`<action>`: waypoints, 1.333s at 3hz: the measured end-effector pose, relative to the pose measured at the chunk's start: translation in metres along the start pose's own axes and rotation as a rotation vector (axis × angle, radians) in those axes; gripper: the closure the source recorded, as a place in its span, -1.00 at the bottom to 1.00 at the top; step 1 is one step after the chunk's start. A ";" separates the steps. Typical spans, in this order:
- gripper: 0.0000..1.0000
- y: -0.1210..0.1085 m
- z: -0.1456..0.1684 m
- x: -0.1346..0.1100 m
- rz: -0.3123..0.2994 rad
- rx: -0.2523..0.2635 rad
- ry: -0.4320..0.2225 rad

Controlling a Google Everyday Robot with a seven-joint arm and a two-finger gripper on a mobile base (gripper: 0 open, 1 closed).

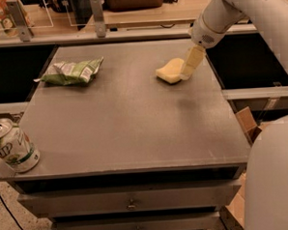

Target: Move sponge near green jalapeno chip bag

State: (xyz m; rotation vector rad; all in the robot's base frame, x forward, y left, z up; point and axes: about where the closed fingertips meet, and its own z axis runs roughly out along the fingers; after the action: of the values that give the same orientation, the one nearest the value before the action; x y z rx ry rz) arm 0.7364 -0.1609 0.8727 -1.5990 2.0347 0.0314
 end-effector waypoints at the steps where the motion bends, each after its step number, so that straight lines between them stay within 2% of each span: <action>1: -1.00 0.009 0.016 -0.002 0.004 -0.030 -0.014; 2: -1.00 0.018 0.026 -0.005 0.004 -0.051 -0.032; 4: -0.23 0.029 0.041 -0.011 -0.007 -0.092 -0.054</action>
Offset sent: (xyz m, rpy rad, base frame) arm -0.0111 0.0242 -0.0303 0.0614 0.0429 0.0398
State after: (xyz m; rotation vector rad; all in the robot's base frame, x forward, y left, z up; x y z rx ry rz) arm 0.7278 -0.1281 0.8334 -1.6429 2.0126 0.1666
